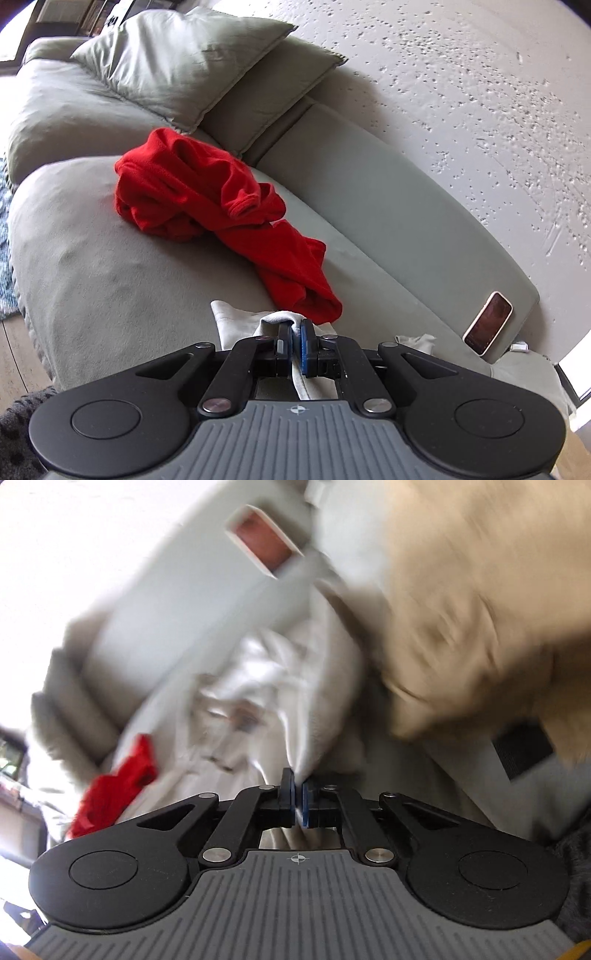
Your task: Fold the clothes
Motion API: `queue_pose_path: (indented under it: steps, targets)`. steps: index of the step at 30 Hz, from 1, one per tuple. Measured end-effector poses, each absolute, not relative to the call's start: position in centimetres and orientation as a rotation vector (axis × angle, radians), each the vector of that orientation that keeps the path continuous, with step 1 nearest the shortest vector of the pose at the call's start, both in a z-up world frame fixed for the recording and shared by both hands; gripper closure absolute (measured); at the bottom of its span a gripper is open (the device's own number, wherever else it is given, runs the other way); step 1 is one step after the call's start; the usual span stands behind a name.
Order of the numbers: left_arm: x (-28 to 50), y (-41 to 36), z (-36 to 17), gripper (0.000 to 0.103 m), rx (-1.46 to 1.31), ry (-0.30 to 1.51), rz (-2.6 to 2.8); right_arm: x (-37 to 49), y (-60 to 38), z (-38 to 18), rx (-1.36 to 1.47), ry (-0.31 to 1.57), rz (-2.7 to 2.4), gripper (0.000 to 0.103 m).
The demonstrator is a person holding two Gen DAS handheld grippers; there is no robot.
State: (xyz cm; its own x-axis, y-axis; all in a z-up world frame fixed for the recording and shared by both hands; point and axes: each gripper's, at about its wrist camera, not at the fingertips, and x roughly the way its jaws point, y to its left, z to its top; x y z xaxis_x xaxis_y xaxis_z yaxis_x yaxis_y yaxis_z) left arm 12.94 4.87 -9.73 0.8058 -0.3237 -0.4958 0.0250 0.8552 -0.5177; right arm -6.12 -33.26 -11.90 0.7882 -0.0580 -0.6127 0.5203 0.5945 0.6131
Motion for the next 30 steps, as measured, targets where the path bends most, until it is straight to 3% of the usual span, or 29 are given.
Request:
queue_pose_path:
  steps: [5,9,15,21,27,30]
  targets:
    - [12.5,2.7,-11.1,0.1,-0.561,0.726,-0.35,-9.0,-34.7,-2.2,0.688,0.309,-0.43,0.101]
    - [11.3,-0.3,-11.8,0.1,-0.478,0.837,-0.468,-10.1,-35.8,1.2,0.652,0.317,-0.519,0.1]
    - [11.2,-0.8,-13.0,0.1,-0.424,0.89,-0.455,-11.1,-39.2,-4.8,0.73,0.606,-0.654,0.092]
    - [11.3,-1.1,-13.7,0.1,-0.395,0.906,-0.436,-15.6,-39.6,-8.0,0.818,0.627,-0.691,0.07]
    - [11.0,-1.5,-13.6,0.1,-0.375,0.886,-0.424,-13.0,-35.8,-7.2,0.8,0.625,-0.452,0.062]
    - [10.7,-1.5,-13.5,0.1,-0.371,0.879,-0.427,-10.1,-34.5,-7.2,0.763,0.671,-0.441,0.043]
